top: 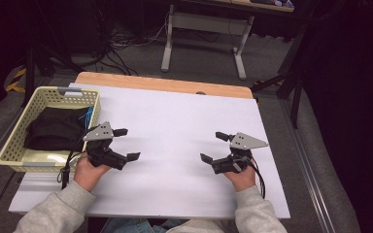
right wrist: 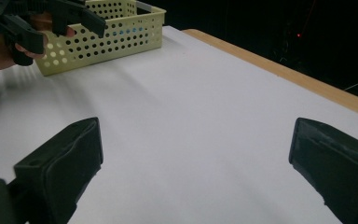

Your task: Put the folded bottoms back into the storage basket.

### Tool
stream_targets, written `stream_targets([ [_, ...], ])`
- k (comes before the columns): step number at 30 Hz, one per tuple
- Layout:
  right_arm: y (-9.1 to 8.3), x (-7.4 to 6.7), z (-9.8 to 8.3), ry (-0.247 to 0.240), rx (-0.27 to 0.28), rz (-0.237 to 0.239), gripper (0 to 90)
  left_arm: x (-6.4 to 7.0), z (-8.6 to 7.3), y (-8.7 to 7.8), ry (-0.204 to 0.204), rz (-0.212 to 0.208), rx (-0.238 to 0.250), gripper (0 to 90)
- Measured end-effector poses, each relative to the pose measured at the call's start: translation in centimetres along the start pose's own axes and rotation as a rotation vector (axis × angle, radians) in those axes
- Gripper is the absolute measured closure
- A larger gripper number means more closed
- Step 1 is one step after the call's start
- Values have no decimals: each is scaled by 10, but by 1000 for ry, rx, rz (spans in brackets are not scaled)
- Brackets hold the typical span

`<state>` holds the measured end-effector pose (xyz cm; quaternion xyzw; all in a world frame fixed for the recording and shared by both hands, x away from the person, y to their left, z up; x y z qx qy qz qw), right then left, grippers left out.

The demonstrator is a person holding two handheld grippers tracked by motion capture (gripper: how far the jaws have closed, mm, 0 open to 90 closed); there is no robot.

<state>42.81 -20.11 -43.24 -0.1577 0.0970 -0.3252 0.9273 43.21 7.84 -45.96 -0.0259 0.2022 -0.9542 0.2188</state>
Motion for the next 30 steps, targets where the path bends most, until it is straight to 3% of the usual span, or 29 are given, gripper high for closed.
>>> stream_targets([
  [3,3,6,-14,33,-39,2,3,3,-11,9,18,-12,-19,0],
  [5,3,9,-20,46,-57,-2,0,5,-14,14,10,-27,-17,0],
  [7,2,10,-23,53,-51,-8,0,7,-17,18,-1,-47,-13,0],
  [10,2,11,-34,71,-56,-23,0,9,-24,26,2,-58,-52,0],
  [11,2,11,-34,71,-56,-23,0,10,-27,29,7,-61,-76,0],
  [12,5,13,-43,107,-79,-15,0,11,-28,32,21,-63,-77,0],
  [15,11,17,-45,117,-83,-18,0,8,-28,33,51,-55,-75,1],
  [18,15,19,-48,126,-96,-26,0,1,-31,38,26,-59,-75,0],
  [19,15,20,-49,131,-97,-29,0,-4,-32,37,-3,-64,-61,0],
  [23,16,20,-50,139,-107,-17,0,-9,-35,37,-28,-53,-74,1],
  [30,17,18,-50,125,-107,-6,0,-8,-33,37,-13,-56,-66,3],
])
Point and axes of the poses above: each handheld gripper's, and its own axes: y roughly forward along the jaws, z roughly out of its top, x roughly to its right, the point moved 9 cm from there along y, roughly forward along the jaws, and after that the axes turned 8 degrees about y, right-handed, at the moved point
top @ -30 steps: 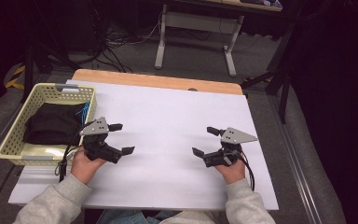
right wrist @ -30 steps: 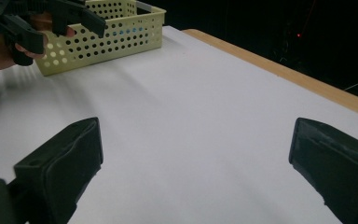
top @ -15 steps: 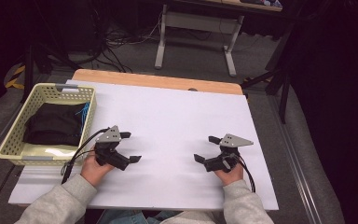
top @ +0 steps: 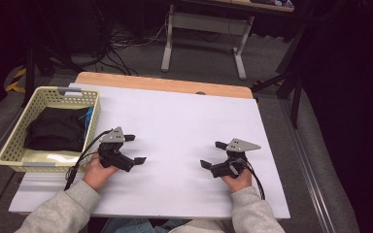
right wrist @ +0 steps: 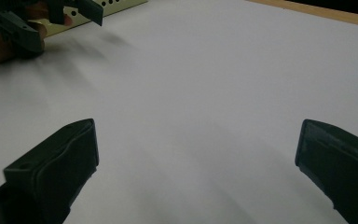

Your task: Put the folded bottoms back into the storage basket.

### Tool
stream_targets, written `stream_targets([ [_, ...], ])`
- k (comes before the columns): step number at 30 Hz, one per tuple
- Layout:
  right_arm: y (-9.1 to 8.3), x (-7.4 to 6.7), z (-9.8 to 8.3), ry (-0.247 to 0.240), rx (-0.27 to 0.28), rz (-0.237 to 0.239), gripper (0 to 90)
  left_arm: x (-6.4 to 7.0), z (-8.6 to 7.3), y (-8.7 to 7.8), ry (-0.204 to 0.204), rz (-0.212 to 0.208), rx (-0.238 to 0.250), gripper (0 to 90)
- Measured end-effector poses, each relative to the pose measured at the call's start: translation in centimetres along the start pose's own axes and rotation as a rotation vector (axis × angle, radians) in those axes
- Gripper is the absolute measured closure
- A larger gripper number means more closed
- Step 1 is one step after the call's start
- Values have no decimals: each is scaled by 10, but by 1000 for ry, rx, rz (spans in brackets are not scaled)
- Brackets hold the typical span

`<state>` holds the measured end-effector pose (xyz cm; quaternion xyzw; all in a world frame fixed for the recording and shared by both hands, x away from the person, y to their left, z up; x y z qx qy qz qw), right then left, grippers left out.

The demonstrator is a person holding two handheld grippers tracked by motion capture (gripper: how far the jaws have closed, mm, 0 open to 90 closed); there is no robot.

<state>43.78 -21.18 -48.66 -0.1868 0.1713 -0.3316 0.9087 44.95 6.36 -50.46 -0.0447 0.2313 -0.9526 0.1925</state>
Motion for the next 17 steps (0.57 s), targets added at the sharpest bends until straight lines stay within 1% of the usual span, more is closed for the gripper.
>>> stream_targets([
  [2,0,-1,0,2,1,1,0,0,1,-1,-10,5,4,1],
  [4,0,0,0,1,2,-2,0,-1,3,-2,2,18,19,1],
  [6,-1,-1,2,-16,9,-1,0,0,4,-1,-14,26,15,5],
  [7,-1,-2,2,-20,13,-2,3,0,4,-1,-14,26,15,5],
  [8,0,-3,2,-26,14,-1,5,0,4,0,-8,35,14,5],
  [9,0,-3,2,-25,14,4,5,1,6,-1,12,37,23,5],
  [10,0,-3,2,-25,14,4,5,1,6,-1,12,37,23,5],
  [11,0,-4,2,-24,15,4,5,2,8,-2,41,43,31,4],
  [13,-1,-3,2,-19,14,5,4,3,8,-2,48,40,31,4],
  [14,-1,-3,2,-14,15,6,4,3,8,-2,58,47,29,4],
  [15,-1,-3,2,-19,16,6,6,3,9,-3,68,52,29,4],
  [17,-1,-4,3,-29,21,6,14,4,9,-3,75,51,33,4],
])
Point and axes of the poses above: each handheld gripper's, and its own axes: y roughly forward along the jaws, z roughly out of its top, x roughly to its right, the point moved 9 cm from there along y, roughly forward along the jaws, and after that the axes turned 8 degrees about y, right-handed, at the moved point
